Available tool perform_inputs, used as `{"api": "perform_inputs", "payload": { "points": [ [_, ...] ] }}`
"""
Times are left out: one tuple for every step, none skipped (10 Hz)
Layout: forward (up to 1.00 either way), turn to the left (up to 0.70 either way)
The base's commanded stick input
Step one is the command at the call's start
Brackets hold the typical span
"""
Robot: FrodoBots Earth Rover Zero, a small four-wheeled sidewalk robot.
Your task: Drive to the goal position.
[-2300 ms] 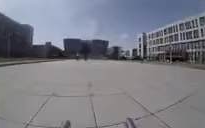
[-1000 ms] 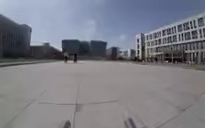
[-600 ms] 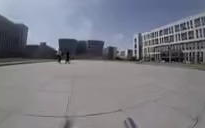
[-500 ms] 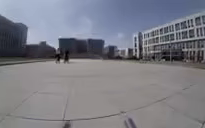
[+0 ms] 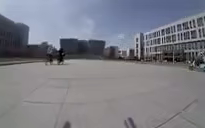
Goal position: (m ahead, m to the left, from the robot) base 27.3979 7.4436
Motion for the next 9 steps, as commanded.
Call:
{"api": "perform_inputs", "payload": {
  "points": [
    [0.85, 0.00],
    [0.85, 0.00],
    [0.85, 0.00],
    [0.85, 0.00],
    [0.85, 0.00],
    [0.85, 0.00],
    [0.85, 0.01],
    [0.85, 0.02],
    [0.85, 0.00]
  ]
}}
